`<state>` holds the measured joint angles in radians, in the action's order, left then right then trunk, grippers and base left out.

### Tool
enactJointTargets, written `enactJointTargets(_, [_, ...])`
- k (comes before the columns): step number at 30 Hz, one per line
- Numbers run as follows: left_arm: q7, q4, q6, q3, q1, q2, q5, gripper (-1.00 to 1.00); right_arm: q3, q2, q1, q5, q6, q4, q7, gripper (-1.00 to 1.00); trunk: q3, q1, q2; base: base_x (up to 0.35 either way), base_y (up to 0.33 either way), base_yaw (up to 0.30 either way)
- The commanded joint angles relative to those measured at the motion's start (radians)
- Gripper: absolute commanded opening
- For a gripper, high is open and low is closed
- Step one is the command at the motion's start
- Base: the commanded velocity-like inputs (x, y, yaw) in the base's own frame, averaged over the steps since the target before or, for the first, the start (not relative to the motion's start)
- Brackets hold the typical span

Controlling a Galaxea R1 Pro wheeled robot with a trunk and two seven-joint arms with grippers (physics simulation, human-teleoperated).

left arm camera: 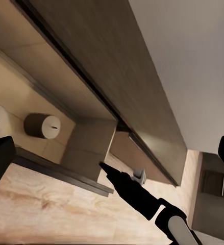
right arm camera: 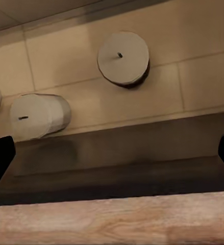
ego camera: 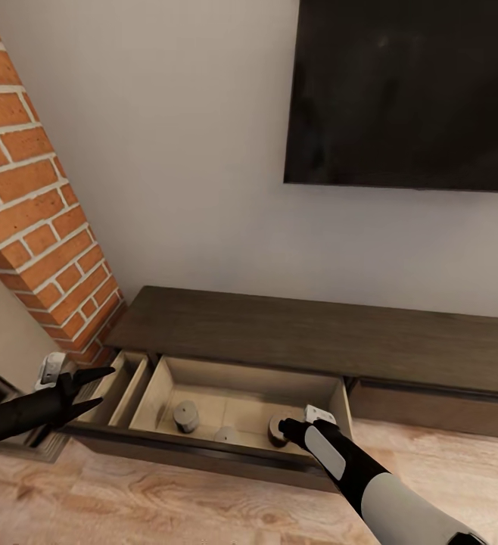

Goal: Place each of the two pumpkins and all three candles from the living room inside a cabinet in the living room (use any cabinet), then make sure every cabinet is closed, and position the cauldron so it is next to a table in the living room.

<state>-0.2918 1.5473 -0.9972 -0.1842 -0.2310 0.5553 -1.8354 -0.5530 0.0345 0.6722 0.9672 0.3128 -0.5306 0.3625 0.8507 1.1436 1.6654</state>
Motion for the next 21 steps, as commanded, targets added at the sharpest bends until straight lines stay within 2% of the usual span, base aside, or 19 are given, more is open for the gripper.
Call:
enactJointTargets(1, [-0.010,0.001,-0.003,0.000,-0.001,0.000,-0.010,1.00,-0.005,-0.001,0.001,0.007,0.002,-0.002,0.008,1.00,-0.002,-0.004,-0.007,-0.111,0.000,0.000])
enactJointTargets(6, [-0.010,0.001,-0.003,0.000,-0.001,0.000,-0.010,1.00,-0.005,-0.001,0.001,0.007,0.002,-0.002,0.008,1.00,-0.018,-0.024,-0.042,-0.064,0.000,0.000])
enactJointTargets(12, [-0.010,0.001,-0.003,0.000,-0.001,0.000,-0.010,1.00,-0.005,-0.001,0.001,0.007,0.002,-0.002,0.009,1.00,-0.037,-0.047,-0.084,-0.186,0.000,0.000])
enactJointTargets(21, [-0.010,0.001,-0.003,0.000,-0.001,0.000,-0.010,1.00,-0.005,-0.001,0.001,0.006,0.002,-0.002,0.008,1.00,-0.065,-0.081,-0.147,-0.017,0.000,0.000])
